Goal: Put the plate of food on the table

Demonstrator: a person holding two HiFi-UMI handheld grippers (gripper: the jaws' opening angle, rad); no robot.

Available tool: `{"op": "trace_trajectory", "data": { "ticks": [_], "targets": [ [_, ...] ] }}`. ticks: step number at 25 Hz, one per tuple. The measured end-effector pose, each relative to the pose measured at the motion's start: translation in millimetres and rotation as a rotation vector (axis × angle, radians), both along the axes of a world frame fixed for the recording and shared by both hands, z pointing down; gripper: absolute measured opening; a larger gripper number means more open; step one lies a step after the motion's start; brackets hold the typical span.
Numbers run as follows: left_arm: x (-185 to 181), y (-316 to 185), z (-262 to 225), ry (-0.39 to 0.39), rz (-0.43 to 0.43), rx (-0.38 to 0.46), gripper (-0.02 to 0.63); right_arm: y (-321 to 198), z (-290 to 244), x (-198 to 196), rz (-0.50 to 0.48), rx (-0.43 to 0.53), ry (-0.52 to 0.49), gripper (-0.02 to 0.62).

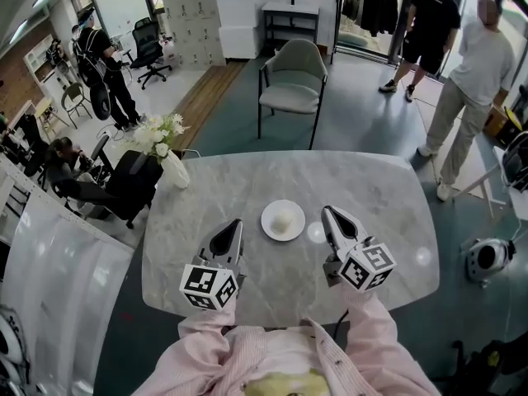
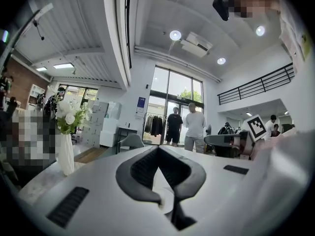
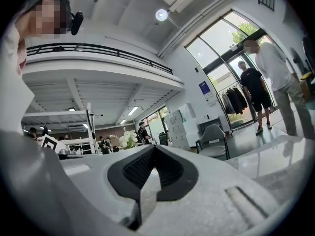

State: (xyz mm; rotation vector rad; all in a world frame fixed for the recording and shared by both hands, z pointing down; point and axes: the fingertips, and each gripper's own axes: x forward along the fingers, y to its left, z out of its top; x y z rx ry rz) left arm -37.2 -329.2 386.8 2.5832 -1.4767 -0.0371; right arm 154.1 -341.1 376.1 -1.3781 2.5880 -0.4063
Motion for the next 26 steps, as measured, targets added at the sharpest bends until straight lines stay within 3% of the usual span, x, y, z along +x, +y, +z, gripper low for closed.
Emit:
{"op": "trace_trajectory", "data": {
  "ticks": [11,26],
  "targets": [
    [-14.8,0.3,-9.0,-0.034,-0.061,0.031,-0.008,5.4,5.0,6.5,0.04,-0.003,0.019,0.005],
    [-22.8,-0.3,-4.5,-0.046,-0.081,0.013,-0.008,6.7,14.5,18.7,0.083,-0.028,0.018,0.005]
  ]
}}
